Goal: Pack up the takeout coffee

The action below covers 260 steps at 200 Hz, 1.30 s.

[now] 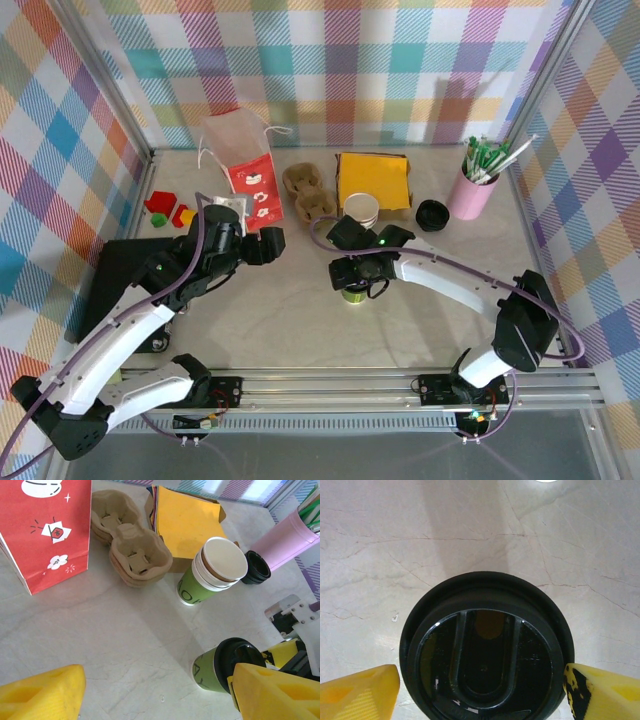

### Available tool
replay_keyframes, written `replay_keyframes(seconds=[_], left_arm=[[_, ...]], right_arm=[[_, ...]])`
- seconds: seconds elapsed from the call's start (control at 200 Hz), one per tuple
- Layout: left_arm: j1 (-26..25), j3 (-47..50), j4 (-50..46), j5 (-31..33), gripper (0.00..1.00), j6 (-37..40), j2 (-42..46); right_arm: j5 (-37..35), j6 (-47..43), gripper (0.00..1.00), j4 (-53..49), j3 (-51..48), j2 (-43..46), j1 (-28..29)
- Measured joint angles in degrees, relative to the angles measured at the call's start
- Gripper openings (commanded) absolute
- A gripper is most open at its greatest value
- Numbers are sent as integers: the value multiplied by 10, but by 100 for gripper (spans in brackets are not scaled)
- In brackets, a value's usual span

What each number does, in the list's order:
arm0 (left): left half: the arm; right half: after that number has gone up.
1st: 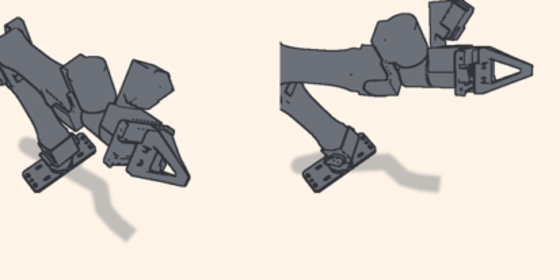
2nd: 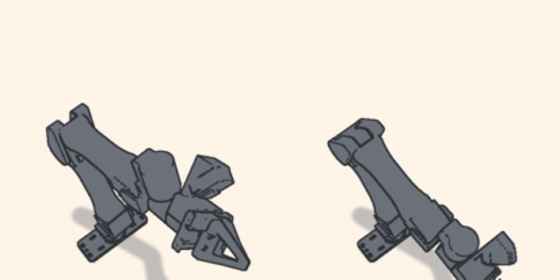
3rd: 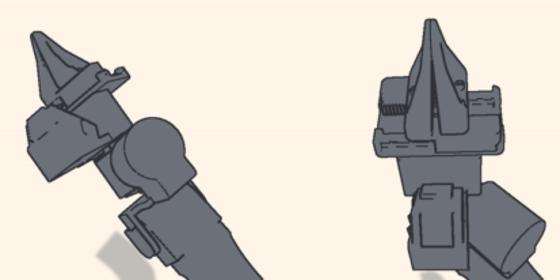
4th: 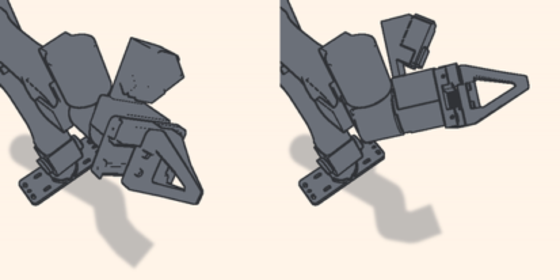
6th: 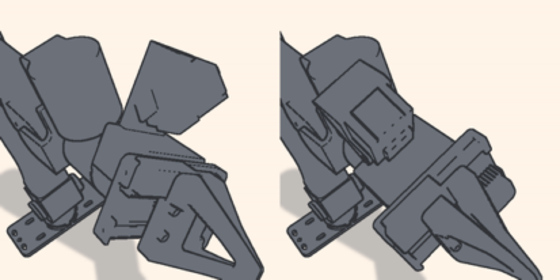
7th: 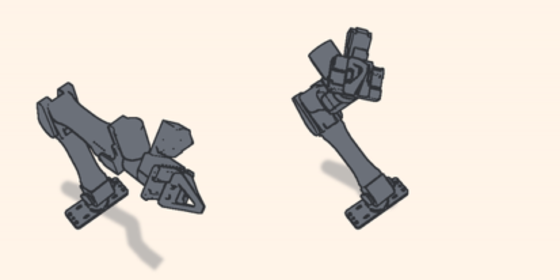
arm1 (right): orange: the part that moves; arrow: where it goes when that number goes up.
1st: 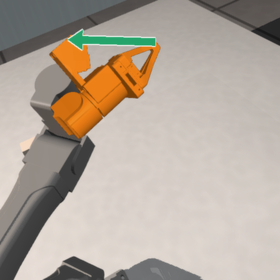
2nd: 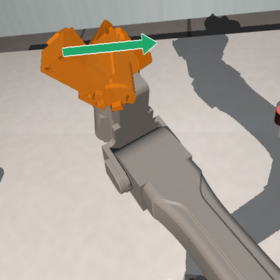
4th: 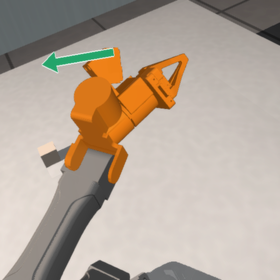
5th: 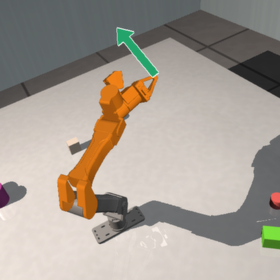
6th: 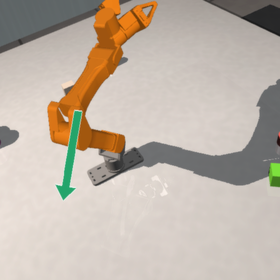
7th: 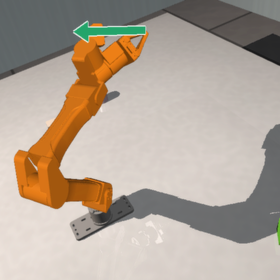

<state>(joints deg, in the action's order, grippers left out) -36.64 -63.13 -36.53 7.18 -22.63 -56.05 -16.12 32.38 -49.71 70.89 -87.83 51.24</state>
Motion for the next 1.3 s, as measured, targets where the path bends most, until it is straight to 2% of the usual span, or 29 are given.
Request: replay_keyframes(seconds=[0.39,0.86,1.03,1.3], left_arm=[[0,1,-5,0,78,4,0],[0,1,-9,0,79,9,0],[0,1,-9,0,79,10,0],[0,1,-9,0,80,10,0]], right_arm=[[-15,0,73,-13,17,-25,1],[-38,-5,73,-28,21,-27,-9],[-39,-20,73,-24,-20,14,-67],[-23,-61,73,6,-82,75,-208]])
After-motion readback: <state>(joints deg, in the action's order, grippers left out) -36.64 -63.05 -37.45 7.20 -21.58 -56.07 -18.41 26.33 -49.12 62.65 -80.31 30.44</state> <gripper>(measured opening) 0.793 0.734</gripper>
